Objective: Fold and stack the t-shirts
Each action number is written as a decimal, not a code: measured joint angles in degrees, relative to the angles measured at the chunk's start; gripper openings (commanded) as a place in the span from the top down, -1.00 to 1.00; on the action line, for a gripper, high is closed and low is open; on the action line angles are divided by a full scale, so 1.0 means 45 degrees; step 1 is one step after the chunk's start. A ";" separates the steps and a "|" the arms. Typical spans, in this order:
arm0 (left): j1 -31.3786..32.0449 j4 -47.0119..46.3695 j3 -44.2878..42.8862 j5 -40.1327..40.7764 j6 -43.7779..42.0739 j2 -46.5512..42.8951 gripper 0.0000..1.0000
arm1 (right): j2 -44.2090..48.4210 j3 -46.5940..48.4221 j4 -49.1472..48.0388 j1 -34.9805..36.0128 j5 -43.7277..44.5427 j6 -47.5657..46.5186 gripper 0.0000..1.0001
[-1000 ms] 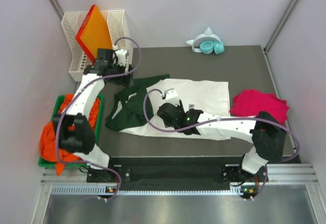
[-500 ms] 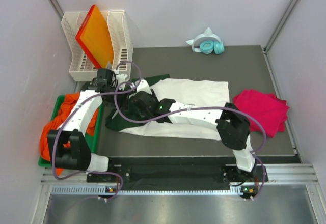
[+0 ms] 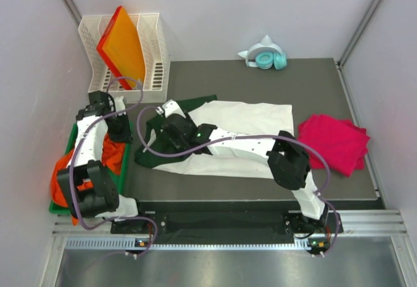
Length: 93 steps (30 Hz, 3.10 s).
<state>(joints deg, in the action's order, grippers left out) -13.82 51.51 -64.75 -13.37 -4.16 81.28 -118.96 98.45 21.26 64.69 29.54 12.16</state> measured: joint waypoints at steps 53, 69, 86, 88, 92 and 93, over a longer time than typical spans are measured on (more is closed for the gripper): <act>-0.2395 0.0695 -0.0019 -0.1273 -0.0233 -0.1836 0.53 | -0.3570 0.2759 -0.0204 -0.0821 -0.2307 -0.0656 1.00; -0.2395 0.0651 0.0155 -0.1501 -0.0345 -0.1836 0.54 | -0.0743 0.0408 -0.1083 -0.1749 -0.0986 0.0525 1.00; -0.2395 0.0563 0.0165 -0.1515 -0.0442 -0.1651 0.54 | -0.0243 -0.2545 -0.0500 -0.2574 -0.0631 0.3031 0.60; -0.2395 0.0568 0.0165 -0.1564 -0.0442 -0.1598 0.54 | -0.0238 -0.2545 -0.0408 -0.2574 -0.0602 0.3089 0.43; -0.2399 0.0578 0.0160 -0.1885 -0.0500 -0.1472 0.50 | -0.0175 -0.2419 -0.0306 -0.2569 -0.0423 0.3026 0.17; -0.2399 0.0612 0.0146 -0.2089 -0.0641 -0.1472 0.49 | -0.0165 -0.2234 -0.0189 -0.2569 -0.0359 0.2953 0.14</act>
<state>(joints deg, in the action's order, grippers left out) -24.62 54.26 -64.10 -22.76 -7.05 74.65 -119.70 88.40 20.40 53.12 27.92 25.45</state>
